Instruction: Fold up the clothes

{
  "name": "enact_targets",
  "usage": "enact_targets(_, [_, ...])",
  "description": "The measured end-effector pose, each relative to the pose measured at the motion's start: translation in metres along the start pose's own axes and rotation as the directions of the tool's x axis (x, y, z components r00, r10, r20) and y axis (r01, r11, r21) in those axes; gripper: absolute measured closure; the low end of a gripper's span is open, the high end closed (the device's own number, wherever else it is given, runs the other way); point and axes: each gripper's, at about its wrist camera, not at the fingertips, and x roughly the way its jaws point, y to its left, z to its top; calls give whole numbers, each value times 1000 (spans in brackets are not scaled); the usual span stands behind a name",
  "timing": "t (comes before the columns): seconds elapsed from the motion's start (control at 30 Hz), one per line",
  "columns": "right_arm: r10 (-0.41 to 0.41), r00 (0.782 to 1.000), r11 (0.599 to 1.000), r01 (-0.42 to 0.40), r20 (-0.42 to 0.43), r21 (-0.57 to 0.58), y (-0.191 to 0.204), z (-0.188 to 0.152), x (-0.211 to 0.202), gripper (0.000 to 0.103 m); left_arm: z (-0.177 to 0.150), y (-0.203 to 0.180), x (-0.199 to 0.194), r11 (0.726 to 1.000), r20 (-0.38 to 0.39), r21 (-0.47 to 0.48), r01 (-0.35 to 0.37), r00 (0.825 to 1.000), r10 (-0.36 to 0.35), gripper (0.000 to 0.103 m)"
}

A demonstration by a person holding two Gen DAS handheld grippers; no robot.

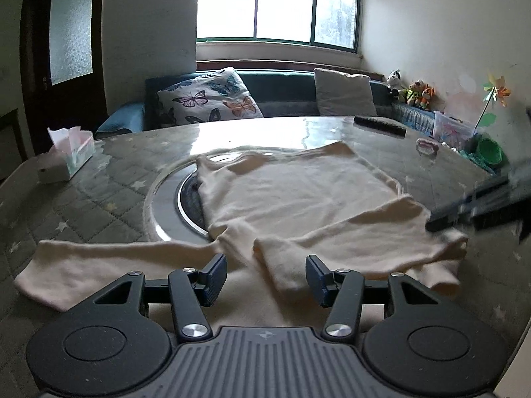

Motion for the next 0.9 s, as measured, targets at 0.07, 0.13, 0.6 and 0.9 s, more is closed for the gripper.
enact_targets(0.07, [-3, 1000, 1000, 4, -16, 22, -8, -9, 6, 85, 4, -4, 4, 1000, 0, 5, 13, 1000, -13, 57])
enact_targets(0.13, [0, 1000, 999, 1, -20, 38, -14, -15, 9, 85, 7, -10, 8, 999, -3, 19, 28, 1000, -28, 61])
enact_targets(0.6, [9, 1000, 998, -11, 29, 56, -27, 20, 38, 86, 4, -29, 34, 994, -72, 70, 83, 994, -78, 68])
enact_targets(0.9, [-16, 999, 1000, 16, 35, -14, -13, 18, 35, 85, -6, -14, 20, 998, -78, 48, 52, 996, -48, 68])
